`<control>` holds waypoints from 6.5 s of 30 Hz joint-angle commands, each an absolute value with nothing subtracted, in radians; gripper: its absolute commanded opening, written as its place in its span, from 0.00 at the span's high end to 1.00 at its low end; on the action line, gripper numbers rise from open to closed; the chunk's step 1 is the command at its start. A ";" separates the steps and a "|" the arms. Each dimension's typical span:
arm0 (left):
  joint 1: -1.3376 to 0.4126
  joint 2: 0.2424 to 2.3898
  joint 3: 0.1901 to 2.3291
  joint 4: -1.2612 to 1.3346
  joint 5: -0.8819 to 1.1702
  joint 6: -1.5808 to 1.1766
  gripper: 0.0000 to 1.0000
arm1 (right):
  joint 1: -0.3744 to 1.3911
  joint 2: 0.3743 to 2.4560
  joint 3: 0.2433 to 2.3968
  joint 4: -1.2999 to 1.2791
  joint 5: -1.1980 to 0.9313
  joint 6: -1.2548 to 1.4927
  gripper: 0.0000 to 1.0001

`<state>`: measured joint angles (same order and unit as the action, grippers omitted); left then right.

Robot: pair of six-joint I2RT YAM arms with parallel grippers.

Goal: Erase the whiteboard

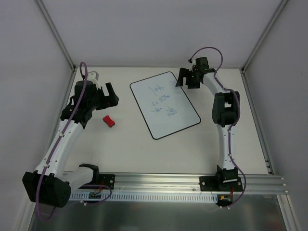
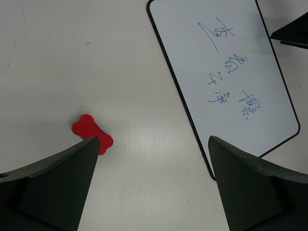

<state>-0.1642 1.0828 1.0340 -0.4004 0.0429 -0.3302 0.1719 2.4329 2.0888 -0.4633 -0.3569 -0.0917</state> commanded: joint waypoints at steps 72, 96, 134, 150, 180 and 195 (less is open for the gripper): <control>-0.048 1.723 1.097 -0.526 -0.173 -0.664 0.27 | 0.431 1.289 1.048 -0.476 -0.176 -0.092 0.01; -0.215 1.781 1.291 -0.532 -0.114 -0.306 0.87 | 0.659 1.452 1.062 -0.364 -0.091 -0.229 0.11; -0.282 2.374 2.060 -0.656 0.048 0.038 0.82 | 0.894 1.770 0.957 -0.140 0.014 -0.195 0.54; -0.502 2.559 2.214 -0.857 0.117 -0.095 0.87 | 0.894 1.670 0.894 -0.209 0.069 -0.186 0.53; -0.436 2.496 2.085 -0.902 -0.003 -0.264 0.99 | 0.865 1.706 0.854 -0.189 0.083 -0.120 0.54; -0.269 2.415 2.016 -0.902 0.006 -0.376 1.00 | 0.856 1.694 0.833 -0.183 0.097 -0.103 0.54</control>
<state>-0.3775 2.3901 2.0766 -0.7765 0.0505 -0.3492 0.8719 1.6665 0.8886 -0.0792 0.0708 -0.1261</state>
